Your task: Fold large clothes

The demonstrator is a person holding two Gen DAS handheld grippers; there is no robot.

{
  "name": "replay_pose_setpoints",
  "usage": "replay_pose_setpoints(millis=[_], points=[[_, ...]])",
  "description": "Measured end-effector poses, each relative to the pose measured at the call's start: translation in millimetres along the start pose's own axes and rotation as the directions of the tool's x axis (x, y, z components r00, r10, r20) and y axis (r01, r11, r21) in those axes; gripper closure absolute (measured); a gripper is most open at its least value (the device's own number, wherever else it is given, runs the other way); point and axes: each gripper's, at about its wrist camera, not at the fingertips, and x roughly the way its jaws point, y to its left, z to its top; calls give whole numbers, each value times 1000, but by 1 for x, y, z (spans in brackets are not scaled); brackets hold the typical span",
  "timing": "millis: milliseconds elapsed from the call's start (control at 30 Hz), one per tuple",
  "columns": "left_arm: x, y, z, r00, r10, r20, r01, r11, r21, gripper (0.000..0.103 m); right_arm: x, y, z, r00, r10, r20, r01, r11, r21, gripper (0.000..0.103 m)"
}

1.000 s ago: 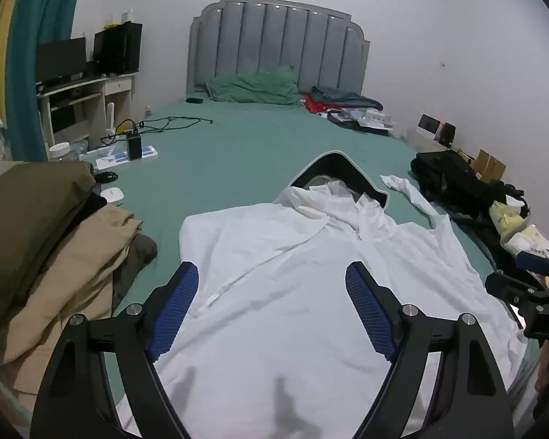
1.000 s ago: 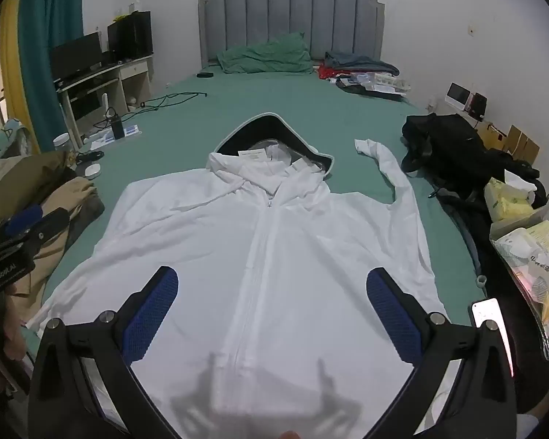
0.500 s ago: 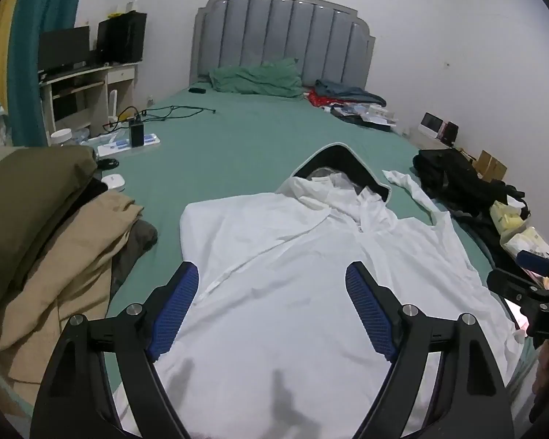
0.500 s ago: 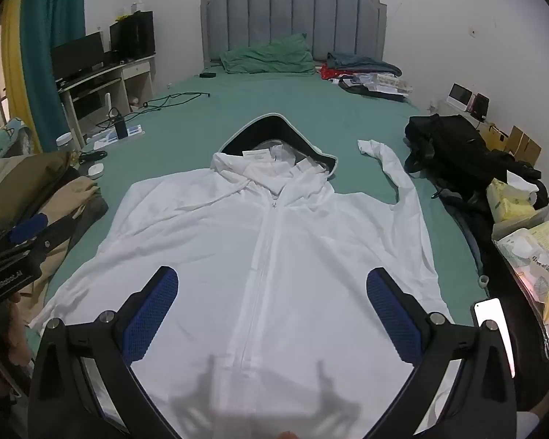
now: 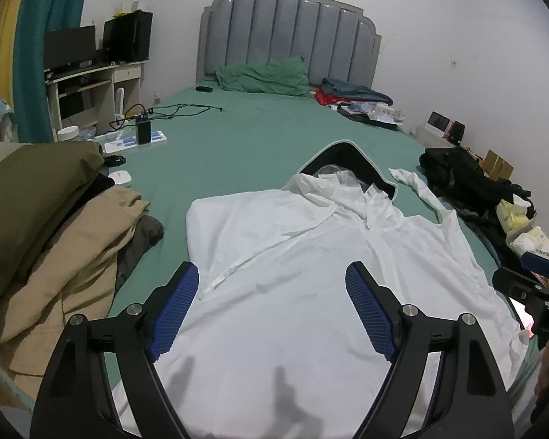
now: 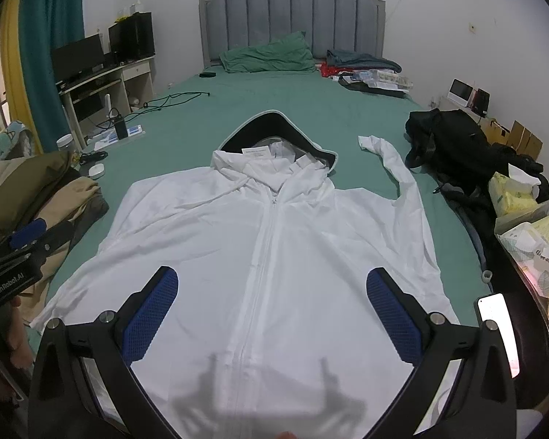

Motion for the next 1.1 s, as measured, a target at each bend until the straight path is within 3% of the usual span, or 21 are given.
replay_pose_setpoints(millis=[1100], points=[[-2,4,5,1000,24,6,-24,1000,-16,18,-1,-4,1,1000,5,0,-5,1000,3,1]])
